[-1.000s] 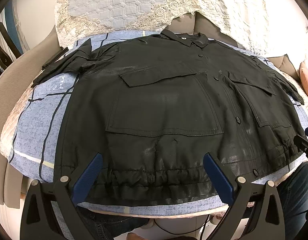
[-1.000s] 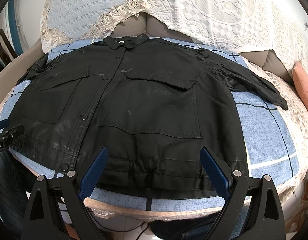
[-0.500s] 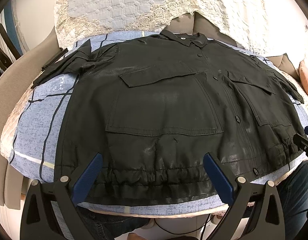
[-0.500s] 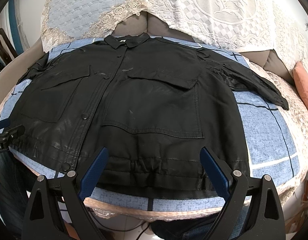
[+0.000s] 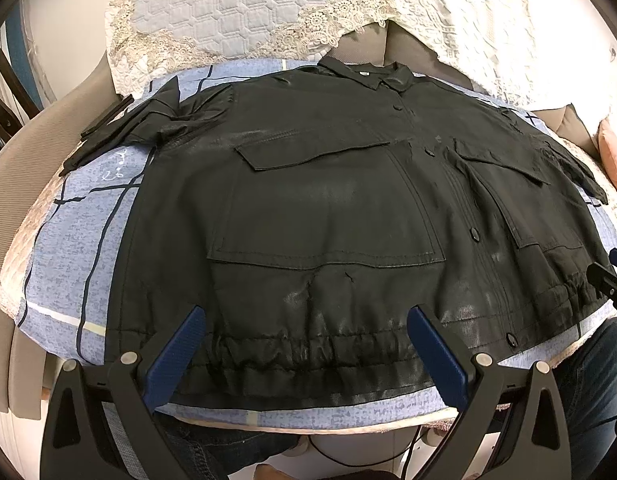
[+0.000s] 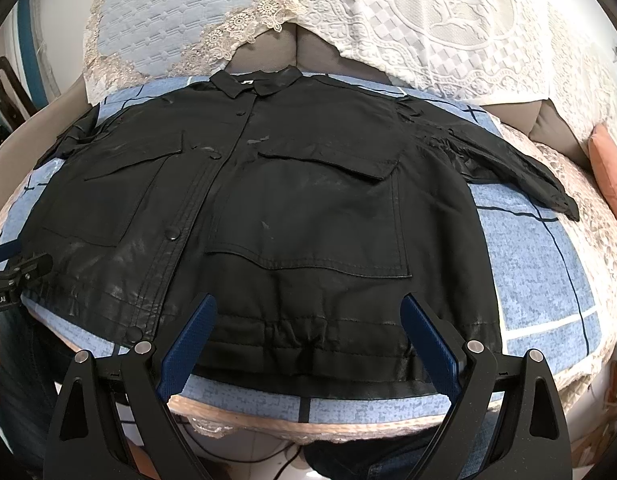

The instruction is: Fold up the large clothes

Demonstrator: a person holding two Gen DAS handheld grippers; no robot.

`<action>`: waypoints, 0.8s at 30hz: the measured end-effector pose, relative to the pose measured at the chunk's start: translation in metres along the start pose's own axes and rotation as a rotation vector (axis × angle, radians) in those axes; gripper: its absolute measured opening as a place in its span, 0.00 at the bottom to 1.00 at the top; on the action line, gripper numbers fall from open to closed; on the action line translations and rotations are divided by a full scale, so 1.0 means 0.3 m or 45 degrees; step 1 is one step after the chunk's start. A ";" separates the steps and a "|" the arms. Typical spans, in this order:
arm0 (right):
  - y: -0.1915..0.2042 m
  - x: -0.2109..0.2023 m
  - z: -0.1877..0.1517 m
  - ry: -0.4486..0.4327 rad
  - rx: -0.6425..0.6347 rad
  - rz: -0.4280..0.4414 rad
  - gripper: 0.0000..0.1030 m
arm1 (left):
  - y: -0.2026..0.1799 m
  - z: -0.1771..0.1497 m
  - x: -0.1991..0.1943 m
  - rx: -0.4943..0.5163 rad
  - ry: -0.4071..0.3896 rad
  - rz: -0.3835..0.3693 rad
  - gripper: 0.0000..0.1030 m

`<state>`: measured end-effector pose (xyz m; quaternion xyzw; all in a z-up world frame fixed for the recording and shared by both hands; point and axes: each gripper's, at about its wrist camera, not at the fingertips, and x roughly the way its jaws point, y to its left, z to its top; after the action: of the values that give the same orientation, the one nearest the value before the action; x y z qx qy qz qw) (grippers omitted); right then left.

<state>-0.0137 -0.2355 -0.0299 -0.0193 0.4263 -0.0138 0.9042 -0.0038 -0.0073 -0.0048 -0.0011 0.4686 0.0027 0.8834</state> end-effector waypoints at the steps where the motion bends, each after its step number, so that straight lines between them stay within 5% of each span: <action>1: 0.001 0.001 0.000 0.001 -0.001 0.000 0.91 | 0.001 0.000 0.001 0.001 0.002 -0.001 0.99; 24: 0.013 0.006 -0.007 0.009 0.002 0.041 0.91 | -0.002 -0.013 0.008 0.006 0.018 -0.008 0.99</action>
<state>-0.0141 -0.2318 -0.0328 -0.0116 0.4297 0.0003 0.9029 -0.0057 -0.0081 -0.0091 -0.0005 0.4749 -0.0013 0.8801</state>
